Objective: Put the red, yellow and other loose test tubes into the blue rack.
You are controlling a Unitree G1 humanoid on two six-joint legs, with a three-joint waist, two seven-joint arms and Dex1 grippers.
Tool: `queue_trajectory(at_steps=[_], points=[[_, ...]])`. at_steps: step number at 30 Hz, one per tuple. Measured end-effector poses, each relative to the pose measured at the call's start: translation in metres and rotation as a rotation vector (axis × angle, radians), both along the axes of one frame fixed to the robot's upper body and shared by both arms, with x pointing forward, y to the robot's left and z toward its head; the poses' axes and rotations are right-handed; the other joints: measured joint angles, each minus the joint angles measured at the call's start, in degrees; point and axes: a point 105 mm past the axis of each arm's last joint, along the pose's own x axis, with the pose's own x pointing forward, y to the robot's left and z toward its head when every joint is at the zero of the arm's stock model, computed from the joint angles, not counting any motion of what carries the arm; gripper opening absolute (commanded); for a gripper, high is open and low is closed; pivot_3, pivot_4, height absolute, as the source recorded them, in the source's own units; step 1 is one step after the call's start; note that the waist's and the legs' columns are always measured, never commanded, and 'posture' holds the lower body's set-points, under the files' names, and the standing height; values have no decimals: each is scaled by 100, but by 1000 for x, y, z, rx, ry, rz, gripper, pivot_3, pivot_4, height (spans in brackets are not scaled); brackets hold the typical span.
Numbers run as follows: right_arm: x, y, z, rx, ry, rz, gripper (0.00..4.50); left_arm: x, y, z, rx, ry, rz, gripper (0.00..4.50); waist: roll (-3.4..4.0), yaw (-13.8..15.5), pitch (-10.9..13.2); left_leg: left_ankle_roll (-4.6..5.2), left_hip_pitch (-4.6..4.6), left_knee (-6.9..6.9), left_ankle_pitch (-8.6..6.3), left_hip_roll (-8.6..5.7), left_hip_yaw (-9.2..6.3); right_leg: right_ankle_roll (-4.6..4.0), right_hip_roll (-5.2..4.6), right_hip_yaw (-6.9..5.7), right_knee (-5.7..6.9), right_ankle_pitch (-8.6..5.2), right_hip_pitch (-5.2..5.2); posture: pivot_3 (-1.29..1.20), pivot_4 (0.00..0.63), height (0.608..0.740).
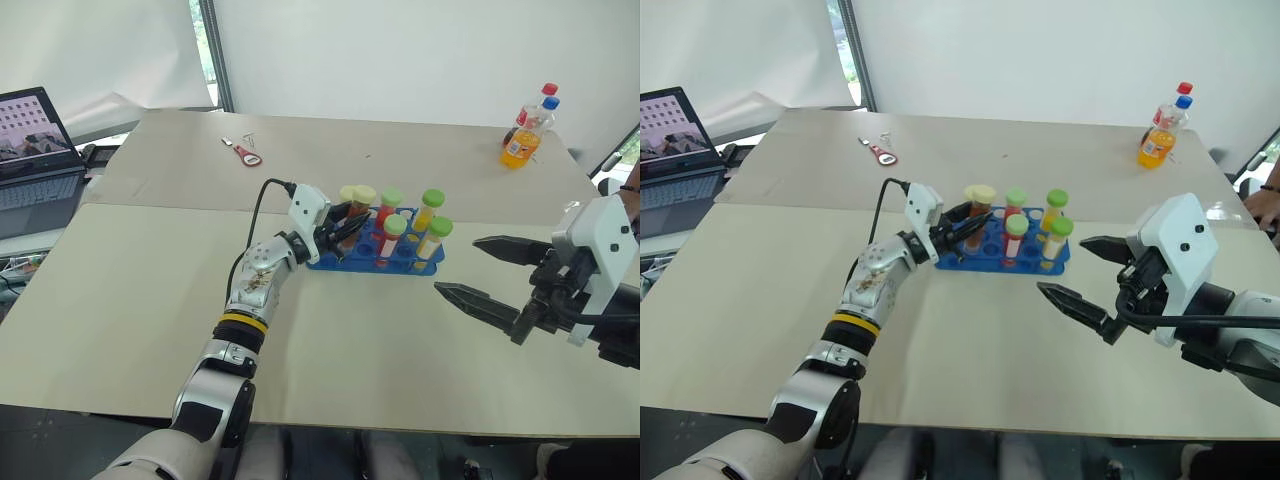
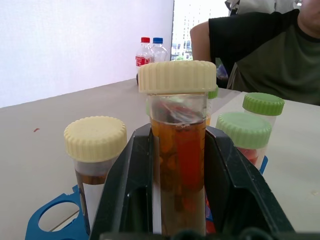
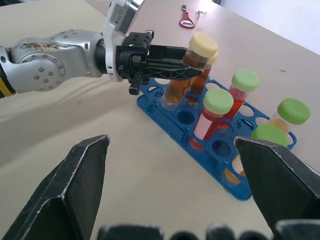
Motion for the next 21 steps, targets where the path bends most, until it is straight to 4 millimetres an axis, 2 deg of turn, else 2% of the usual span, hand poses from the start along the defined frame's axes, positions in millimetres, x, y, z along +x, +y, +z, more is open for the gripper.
queue_trajectory(at_steps=[8, 12, 21], points=[[2, -5, -1, 3, -5, -47, 4458, 0, 0, -2, -5, -17, 19, 890, 0, 0, -1, 0, 1, 0, 0, 0, 0, 0, 0, 0, 0, 0, 1, 0, 150, 740], [3, -12, 6, 19, -44, -95, 4458, -1, 5, -18, -2, 19, 57, 890, 0, -14, -1, 0, 1, -1, 0, 3, -1, 0, 2, 1, 0, 0, 0, 0, 150, 740], [2, -10, 8, 48, -48, -100, 4458, -6, 5, -25, -8, -10, 76, 890, 0, -5, -1, 0, 2, -1, 0, 2, 1, 0, 1, 2, -1, 0, 2, 0, 150, 740]])
